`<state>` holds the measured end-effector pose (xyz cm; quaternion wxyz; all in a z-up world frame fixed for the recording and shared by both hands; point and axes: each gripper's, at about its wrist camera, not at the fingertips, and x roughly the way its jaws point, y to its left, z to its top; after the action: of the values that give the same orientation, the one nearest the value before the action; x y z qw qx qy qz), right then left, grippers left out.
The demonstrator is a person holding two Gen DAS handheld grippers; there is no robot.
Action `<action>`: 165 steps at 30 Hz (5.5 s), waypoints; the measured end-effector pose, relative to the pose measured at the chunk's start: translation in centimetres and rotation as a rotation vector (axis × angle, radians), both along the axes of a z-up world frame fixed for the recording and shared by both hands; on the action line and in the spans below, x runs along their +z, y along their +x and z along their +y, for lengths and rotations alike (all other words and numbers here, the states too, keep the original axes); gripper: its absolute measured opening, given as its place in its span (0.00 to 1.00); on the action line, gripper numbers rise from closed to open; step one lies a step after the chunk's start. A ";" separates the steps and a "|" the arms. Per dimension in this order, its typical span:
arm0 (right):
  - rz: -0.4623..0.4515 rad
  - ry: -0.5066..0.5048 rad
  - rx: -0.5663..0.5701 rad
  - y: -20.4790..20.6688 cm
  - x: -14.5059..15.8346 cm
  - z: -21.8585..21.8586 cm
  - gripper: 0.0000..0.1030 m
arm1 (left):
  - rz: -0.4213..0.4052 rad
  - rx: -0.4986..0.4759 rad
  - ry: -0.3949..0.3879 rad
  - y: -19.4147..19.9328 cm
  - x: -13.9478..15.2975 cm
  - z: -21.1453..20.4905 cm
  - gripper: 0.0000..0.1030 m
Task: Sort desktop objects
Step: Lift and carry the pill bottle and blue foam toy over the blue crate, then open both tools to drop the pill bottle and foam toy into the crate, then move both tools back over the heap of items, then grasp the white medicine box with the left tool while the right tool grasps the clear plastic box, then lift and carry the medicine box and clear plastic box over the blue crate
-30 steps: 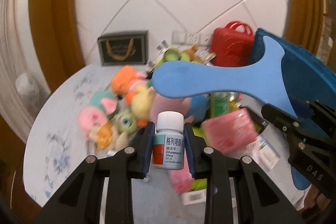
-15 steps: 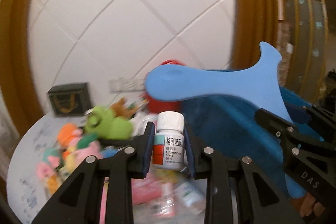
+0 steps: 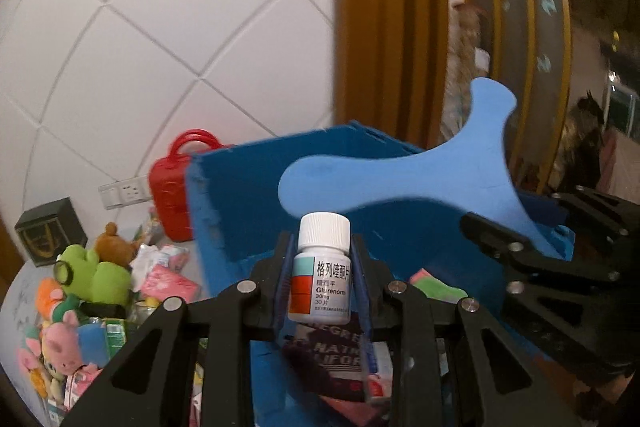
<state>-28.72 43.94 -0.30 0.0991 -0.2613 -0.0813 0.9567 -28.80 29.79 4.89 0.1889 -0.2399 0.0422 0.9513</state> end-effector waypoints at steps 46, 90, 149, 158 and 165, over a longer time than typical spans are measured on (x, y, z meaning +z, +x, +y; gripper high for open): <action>0.043 -0.035 0.113 2.9 0.4 -3.0 1.00 | 0.004 0.177 0.022 3.9 1.1 -8.8 0.76; -0.586 -0.075 0.657 -4.2 -31.4 -28.0 0.69 | -0.697 0.683 0.058 11.8 -33.2 -32.7 0.64; -0.608 -0.186 0.810 -4.8 -35.0 -32.5 0.34 | -0.623 0.769 0.058 12.0 -32.1 -30.7 0.27; -0.519 -0.154 0.814 -3.3 -30.9 -32.4 0.33 | -0.542 0.727 0.071 13.8 -27.8 -29.0 0.25; -0.391 -0.163 0.802 -2.9 -24.6 -31.9 0.33 | -0.412 0.705 0.055 11.7 -21.4 -30.4 0.25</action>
<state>-31.57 12.06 -24.90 -0.3174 -0.3919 -0.1175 0.8555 -17.11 -0.61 -16.47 -0.1380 -0.4201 -0.1068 0.8905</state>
